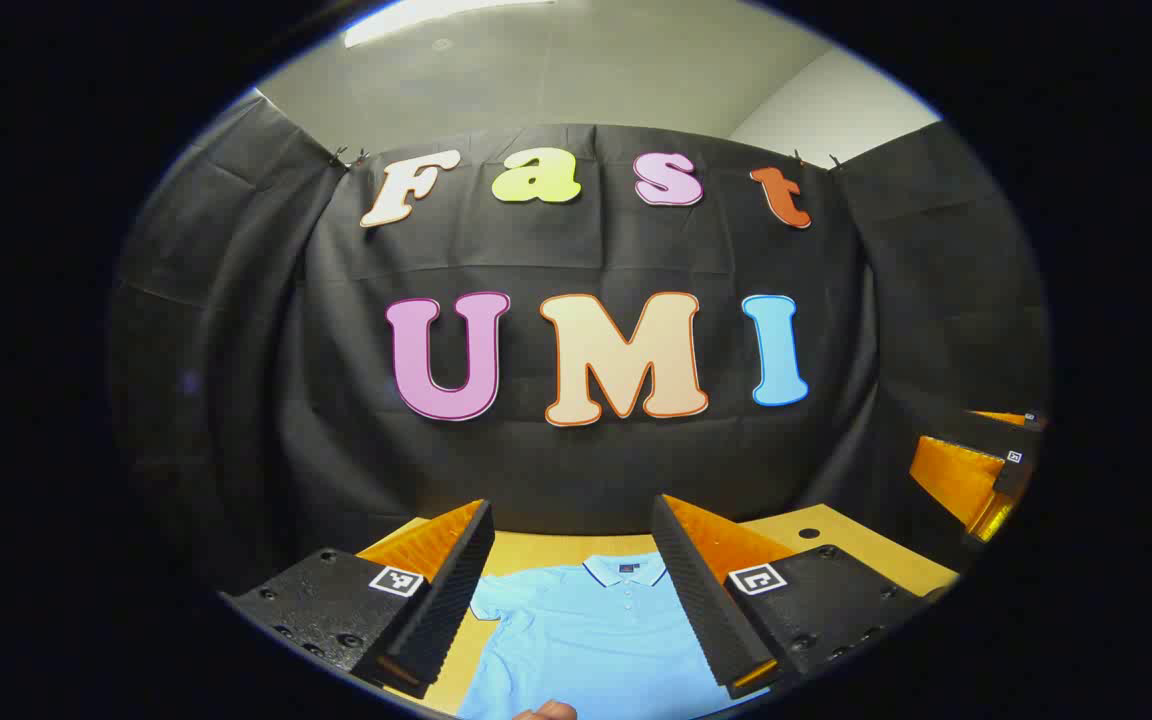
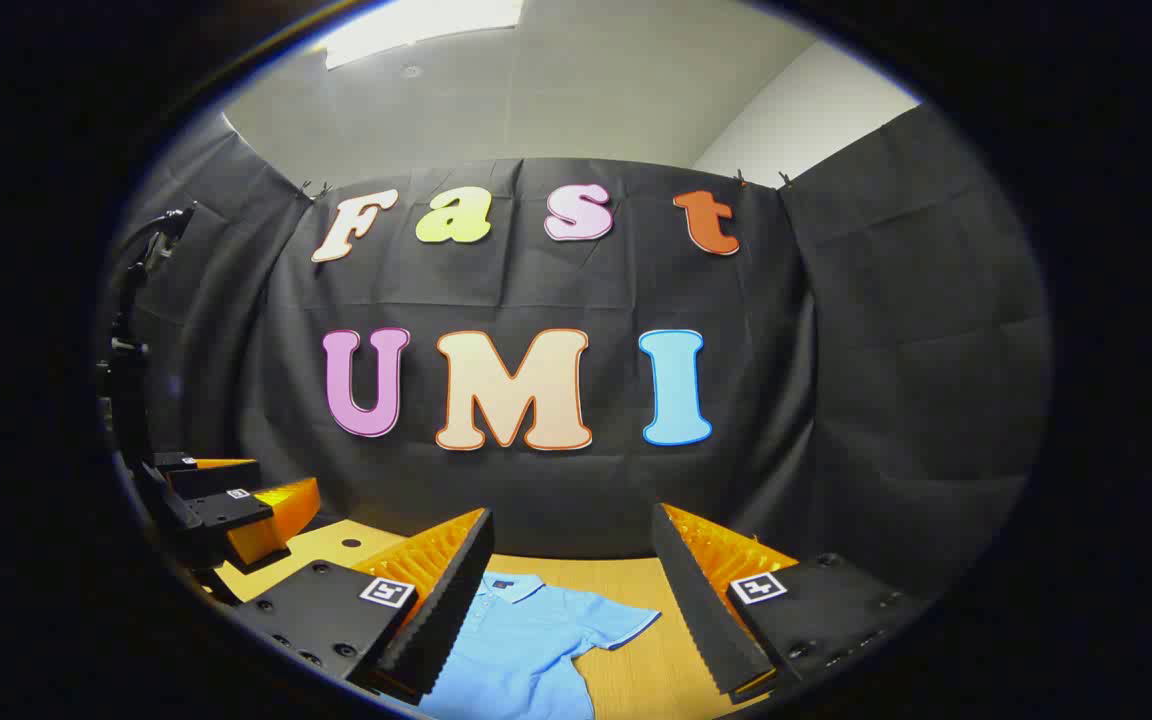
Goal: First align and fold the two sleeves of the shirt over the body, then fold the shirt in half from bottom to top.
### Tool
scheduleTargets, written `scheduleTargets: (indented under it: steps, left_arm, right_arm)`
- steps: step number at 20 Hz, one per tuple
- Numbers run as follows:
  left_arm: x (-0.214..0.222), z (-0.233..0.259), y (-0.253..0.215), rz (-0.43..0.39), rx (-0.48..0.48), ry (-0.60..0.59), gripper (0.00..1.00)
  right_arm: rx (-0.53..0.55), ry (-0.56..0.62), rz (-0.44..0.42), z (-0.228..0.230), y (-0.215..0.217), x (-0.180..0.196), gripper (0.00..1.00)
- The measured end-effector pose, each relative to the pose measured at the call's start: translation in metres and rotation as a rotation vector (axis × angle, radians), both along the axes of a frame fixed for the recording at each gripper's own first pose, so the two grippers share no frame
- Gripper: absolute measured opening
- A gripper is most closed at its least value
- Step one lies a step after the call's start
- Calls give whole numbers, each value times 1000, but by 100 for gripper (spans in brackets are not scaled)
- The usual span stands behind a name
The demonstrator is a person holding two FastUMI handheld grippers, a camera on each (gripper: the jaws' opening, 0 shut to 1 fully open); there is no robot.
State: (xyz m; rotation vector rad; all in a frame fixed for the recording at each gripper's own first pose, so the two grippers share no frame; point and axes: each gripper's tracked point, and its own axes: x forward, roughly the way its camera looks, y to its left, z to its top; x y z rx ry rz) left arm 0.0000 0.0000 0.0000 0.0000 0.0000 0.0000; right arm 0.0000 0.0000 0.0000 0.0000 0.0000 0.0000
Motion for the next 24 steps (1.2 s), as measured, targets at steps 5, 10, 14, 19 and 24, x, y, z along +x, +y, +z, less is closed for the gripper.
scheduleTargets:
  steps: [5, 10, 14, 19, 24]
  left_arm:
    - [2, 5, -5, -6, 6, -10, 94]
    - [1, 5, -6, -4, 10, -10, 94]
    - [-1, 4, -5, 3, 7, -12, 94]
    - [-5, 5, -4, 12, 6, -29, 94]
    - [7, 7, 0, 0, -21, -59, 94]
  right_arm:
    - [7, -11, -6, 3, -4, 0, 100]
    - [15, -3, -4, 0, -3, -2, 98]
    - [13, -4, 0, 0, -3, -4, 98]
    - [19, 11, 5, -10, -6, 3, 98]
    - [-9, 78, -34, -46, -22, 44, 98]
